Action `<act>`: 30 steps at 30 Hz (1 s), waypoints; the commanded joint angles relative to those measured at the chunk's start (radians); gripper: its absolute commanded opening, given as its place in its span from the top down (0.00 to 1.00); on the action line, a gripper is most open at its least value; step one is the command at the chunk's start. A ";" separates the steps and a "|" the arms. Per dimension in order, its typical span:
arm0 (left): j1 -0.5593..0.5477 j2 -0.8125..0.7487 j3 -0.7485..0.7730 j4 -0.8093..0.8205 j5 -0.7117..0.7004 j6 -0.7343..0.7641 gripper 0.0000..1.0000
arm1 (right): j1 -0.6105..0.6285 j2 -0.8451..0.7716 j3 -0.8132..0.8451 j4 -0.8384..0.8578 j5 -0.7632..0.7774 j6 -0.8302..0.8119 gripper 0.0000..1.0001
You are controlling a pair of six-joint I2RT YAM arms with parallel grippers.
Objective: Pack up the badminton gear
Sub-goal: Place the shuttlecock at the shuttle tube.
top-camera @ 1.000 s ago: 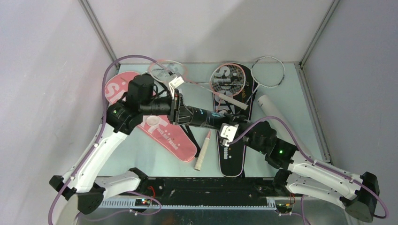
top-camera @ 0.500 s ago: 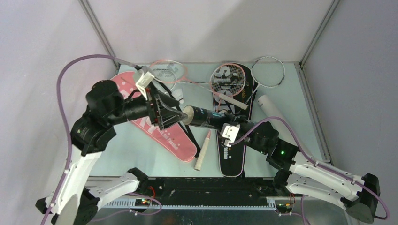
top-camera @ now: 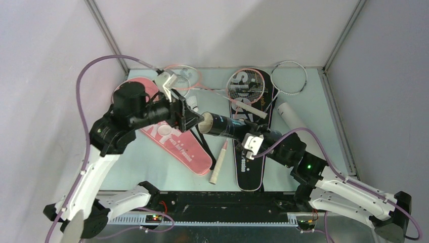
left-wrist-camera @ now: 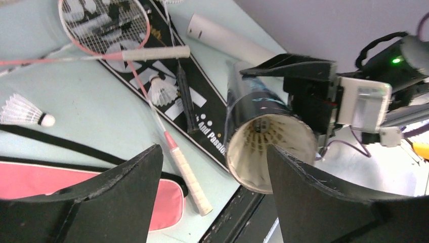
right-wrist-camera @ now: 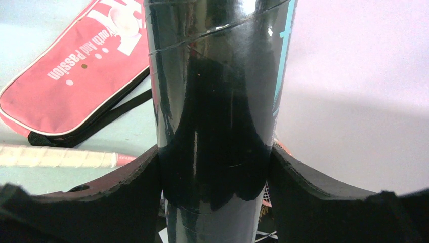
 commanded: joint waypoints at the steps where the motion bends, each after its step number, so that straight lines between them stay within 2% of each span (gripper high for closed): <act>1: -0.004 0.032 -0.027 0.032 0.017 0.040 0.18 | 0.005 -0.012 0.010 0.077 -0.011 0.012 0.70; 7: -0.004 0.075 -0.042 0.043 0.028 0.044 0.18 | 0.006 0.001 0.010 0.088 -0.014 0.014 0.70; 15: 0.004 0.043 0.013 0.059 -0.043 0.009 0.16 | -0.013 -0.005 0.010 0.062 0.019 0.018 0.70; 19: 0.005 -0.008 0.036 0.077 -0.124 -0.039 0.16 | -0.022 -0.021 0.010 0.067 0.063 0.035 0.70; 21: 0.005 -0.033 0.028 0.079 -0.229 -0.060 0.16 | -0.035 -0.023 0.010 0.067 0.071 0.052 0.70; 25: 0.015 -0.094 -0.058 0.081 -0.696 -0.162 0.15 | -0.057 -0.019 -0.006 0.083 0.074 0.075 0.70; 27: 0.051 -0.113 -0.128 0.087 -0.815 -0.208 0.14 | -0.065 -0.019 -0.010 0.103 0.070 0.085 0.70; 30: 0.165 -0.123 -0.256 0.103 -0.832 -0.314 0.17 | -0.070 -0.024 -0.010 0.125 0.042 0.099 0.70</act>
